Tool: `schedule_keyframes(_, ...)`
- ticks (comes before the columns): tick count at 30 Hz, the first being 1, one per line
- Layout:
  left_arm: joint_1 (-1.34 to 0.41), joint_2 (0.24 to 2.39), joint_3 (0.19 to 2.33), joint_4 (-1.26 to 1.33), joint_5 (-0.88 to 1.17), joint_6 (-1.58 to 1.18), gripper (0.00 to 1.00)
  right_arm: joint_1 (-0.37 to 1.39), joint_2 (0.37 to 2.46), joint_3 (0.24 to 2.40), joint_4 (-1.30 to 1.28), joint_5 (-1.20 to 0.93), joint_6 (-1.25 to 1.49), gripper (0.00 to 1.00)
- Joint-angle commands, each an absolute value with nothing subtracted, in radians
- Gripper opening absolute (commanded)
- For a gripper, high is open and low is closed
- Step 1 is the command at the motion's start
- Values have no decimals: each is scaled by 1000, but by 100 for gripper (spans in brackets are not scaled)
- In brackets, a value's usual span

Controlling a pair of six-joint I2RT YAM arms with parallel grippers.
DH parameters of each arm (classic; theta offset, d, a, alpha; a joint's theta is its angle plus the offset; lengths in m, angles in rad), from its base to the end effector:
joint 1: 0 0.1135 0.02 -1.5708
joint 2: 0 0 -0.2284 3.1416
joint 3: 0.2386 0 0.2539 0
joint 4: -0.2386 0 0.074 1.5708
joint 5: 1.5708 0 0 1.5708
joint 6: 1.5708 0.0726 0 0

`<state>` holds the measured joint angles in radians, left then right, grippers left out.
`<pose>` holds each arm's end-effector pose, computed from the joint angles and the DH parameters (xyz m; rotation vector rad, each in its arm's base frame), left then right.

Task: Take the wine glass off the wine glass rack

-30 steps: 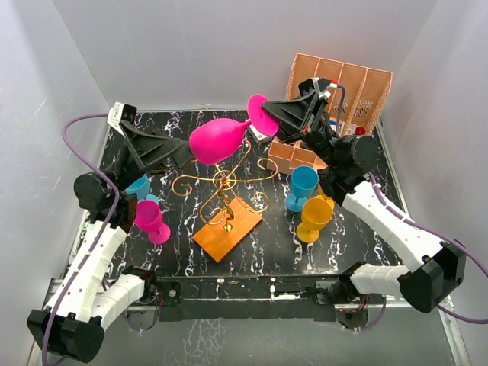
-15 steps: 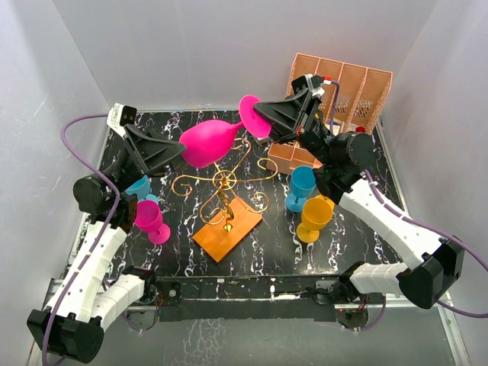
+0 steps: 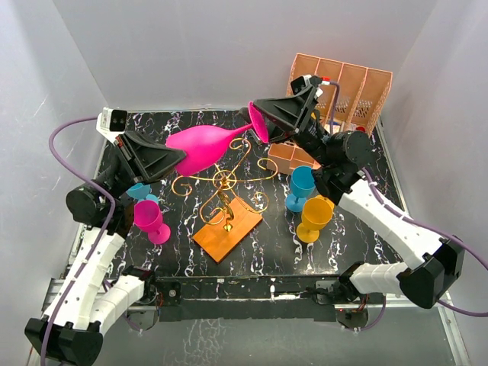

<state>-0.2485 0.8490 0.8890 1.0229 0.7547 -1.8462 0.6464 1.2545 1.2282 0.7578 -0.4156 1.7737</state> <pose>0.1573 -0.0912 0.4656 0.2089 1.0738 -2.1186 0.2231 0.2051 0.4779 0.1473 1.1998 2.3734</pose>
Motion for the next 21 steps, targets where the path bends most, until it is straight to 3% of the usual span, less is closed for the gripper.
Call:
schedule_keyframes(1,-252,824,909,1016,754,-1807,0,651,1181,1216,731,-369,1666,57)
schedule_keyframes(7,-253,750,1000,722,748,-1587,0,650,1024,1157,443,-211,1436,77)
schedule_keyframes(13,-253,711,1257,43,662,-1129,0,651,839,1128,79,49,1196,81)
schedule_keyframes(21,-253,876,1614,-709,305,-678,0,651,661,1165,-183,296,962,82)
